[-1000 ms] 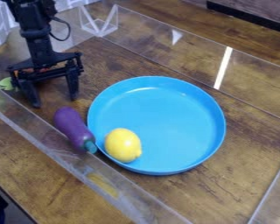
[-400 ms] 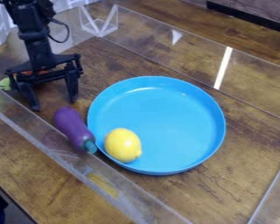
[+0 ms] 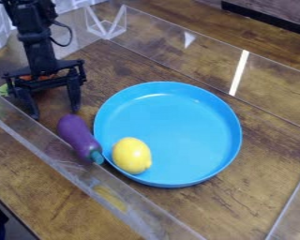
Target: Remove the purple eggplant from the blue tray and put it on the table
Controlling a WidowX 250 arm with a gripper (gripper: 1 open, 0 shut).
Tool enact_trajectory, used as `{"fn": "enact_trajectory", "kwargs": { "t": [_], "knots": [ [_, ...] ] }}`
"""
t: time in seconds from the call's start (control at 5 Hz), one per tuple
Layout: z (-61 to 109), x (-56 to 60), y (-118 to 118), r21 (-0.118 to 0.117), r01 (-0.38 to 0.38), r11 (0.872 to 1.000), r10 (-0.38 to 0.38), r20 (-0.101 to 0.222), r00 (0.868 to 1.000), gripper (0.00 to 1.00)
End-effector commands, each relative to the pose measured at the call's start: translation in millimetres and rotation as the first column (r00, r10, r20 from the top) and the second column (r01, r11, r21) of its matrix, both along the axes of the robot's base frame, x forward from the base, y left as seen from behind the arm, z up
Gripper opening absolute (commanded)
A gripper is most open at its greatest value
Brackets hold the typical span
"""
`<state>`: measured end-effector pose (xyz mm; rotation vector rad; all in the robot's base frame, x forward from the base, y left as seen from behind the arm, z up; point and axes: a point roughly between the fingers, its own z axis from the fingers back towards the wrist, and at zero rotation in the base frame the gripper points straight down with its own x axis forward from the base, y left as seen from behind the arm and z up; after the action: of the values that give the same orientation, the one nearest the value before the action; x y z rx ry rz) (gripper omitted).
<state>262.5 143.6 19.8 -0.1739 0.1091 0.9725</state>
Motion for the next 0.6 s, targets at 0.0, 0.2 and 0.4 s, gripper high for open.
{"fn": "enact_trajectory", "kwargs": {
  "t": [0.0,0.2,0.4],
  "knots": [
    [8.1,13.3,-3.7,0.011,0.006,1.0,-0.006,0.028,1.0,1.0],
    [7.5,20.5,3.3,0.005,0.002,1.0,-0.002,0.029,1.0,1.0],
    [7.6,13.3,3.9,-0.002,0.027,1.0,-0.027,0.03,0.999,1.0]
  ]
}}
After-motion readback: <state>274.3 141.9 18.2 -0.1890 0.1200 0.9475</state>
